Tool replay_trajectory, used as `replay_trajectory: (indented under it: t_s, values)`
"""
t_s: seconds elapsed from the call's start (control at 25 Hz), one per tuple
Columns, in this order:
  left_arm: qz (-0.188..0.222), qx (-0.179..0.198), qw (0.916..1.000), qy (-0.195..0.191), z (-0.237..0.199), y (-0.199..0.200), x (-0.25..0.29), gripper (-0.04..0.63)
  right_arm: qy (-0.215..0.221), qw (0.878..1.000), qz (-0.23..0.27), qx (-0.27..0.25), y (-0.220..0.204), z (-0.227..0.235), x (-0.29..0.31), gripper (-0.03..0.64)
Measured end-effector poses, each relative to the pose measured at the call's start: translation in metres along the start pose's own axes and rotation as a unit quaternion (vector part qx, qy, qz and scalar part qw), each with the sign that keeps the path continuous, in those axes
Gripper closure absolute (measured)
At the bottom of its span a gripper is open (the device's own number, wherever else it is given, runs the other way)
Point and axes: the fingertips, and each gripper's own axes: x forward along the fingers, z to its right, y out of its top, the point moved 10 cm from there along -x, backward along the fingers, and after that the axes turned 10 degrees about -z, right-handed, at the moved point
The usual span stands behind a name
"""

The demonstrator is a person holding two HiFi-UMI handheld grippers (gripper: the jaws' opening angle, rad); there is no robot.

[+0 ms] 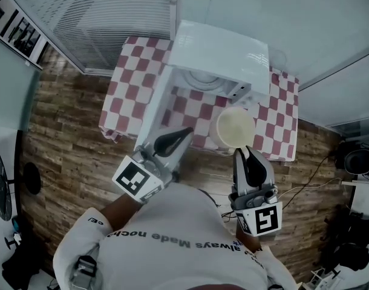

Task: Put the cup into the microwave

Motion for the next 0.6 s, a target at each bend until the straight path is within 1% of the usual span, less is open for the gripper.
replay_trajectory:
  t_s: [0.16, 0.28, 0.48, 0.6]
  values:
    - [-0.004, 0.006, 1.0000, -0.007, -0.032, 0.007, 0.007, 0.591, -0.009, 1.000, 0.001, 0.001, 0.006, 0.005, 0.028, 0.578]
    - [-0.005, 0.003, 1.0000, -0.007, -0.048, 0.008, 0.009, 0.591, -0.012, 1.000, 0.002, 0.002, 0.008, 0.007, 0.044, 0.578]
    - [-0.014, -0.008, 0.9998, -0.009, -0.062, 0.009, 0.011, 0.591, -0.010, 1.000, -0.002, 0.010, 0.009, 0.008, 0.060, 0.578]
    - [-0.017, -0.008, 0.9998, -0.008, -0.067, 0.011, 0.015, 0.591, -0.008, 1.000, -0.004, 0.014, 0.008, 0.011, 0.066, 0.578]
